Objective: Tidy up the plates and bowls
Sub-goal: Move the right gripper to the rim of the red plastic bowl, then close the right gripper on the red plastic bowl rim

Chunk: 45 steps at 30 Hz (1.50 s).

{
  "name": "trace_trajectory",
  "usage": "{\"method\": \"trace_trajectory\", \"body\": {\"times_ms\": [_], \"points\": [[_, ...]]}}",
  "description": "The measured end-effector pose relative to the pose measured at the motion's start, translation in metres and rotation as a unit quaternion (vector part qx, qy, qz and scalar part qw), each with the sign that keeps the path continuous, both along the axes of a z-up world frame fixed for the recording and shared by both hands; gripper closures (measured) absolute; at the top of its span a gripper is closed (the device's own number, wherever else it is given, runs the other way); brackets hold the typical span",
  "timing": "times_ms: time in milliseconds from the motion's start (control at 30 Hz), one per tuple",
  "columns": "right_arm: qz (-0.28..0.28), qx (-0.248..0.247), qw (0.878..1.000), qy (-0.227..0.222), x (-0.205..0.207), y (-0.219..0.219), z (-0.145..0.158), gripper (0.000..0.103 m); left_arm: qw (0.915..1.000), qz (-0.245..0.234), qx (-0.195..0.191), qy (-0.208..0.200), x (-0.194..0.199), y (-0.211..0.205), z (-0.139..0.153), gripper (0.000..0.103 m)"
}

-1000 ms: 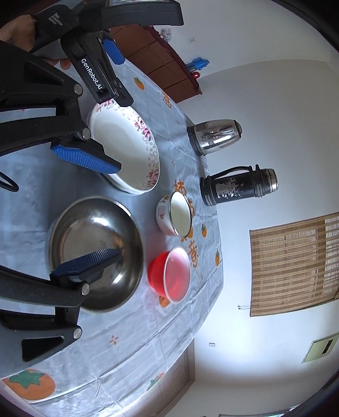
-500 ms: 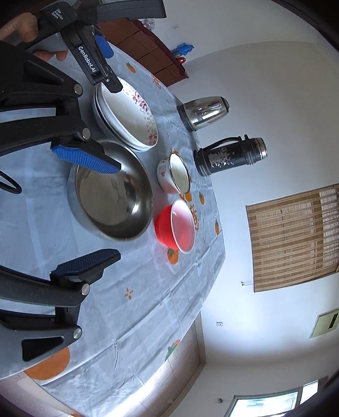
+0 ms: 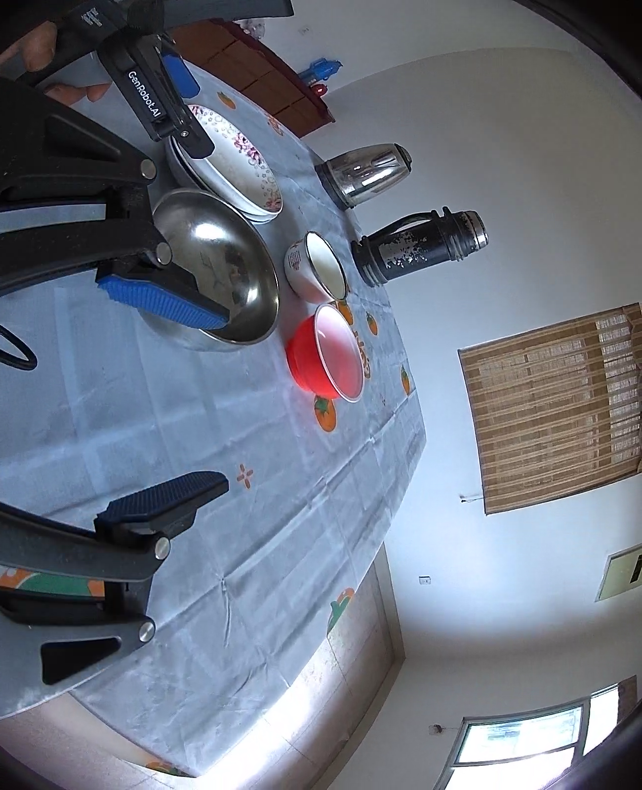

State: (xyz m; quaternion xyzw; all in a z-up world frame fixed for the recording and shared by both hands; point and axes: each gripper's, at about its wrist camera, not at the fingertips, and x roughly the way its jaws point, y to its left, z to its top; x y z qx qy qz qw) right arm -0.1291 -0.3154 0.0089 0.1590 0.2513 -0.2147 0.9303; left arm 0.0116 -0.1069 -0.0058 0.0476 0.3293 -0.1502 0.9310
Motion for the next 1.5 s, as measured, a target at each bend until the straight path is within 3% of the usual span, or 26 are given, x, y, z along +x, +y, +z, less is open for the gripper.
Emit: {"method": "trace_trajectory", "body": {"times_ms": [300,467,733,1000,1200,1367,1500], "points": [[-0.027,-0.006,1.0,0.0,-0.012,-0.027,0.0,0.041,0.9999,-0.002,0.013,0.001,-0.003,-0.014,-0.004,0.002],[-0.028,-0.006,1.0,0.0,-0.013,-0.036,-0.001,0.041,0.9998,-0.02,-0.003,0.007,-0.004,-0.018,-0.004,0.0],[-0.009,-0.026,1.0,0.001,-0.002,-0.049,0.006,0.041,0.9998,-0.017,-0.01,-0.009,0.005,-0.015,0.018,0.0],[0.016,-0.022,0.999,-0.025,0.02,-0.068,0.027,0.041,0.9989,-0.04,-0.024,-0.007,0.027,-0.028,0.041,0.001],[0.046,-0.023,0.998,-0.025,0.05,-0.081,0.038,0.041,0.9954,-0.086,-0.035,0.024,0.056,-0.052,0.062,0.003],[0.086,0.018,0.996,-0.016,0.086,-0.1,0.035,0.041,0.9924,-0.112,-0.025,0.043,0.084,-0.082,0.068,0.014],[0.109,0.062,0.992,-0.011,0.115,-0.117,0.026,0.041,0.986,-0.14,-0.017,0.088,0.109,-0.109,0.059,0.021]]}}
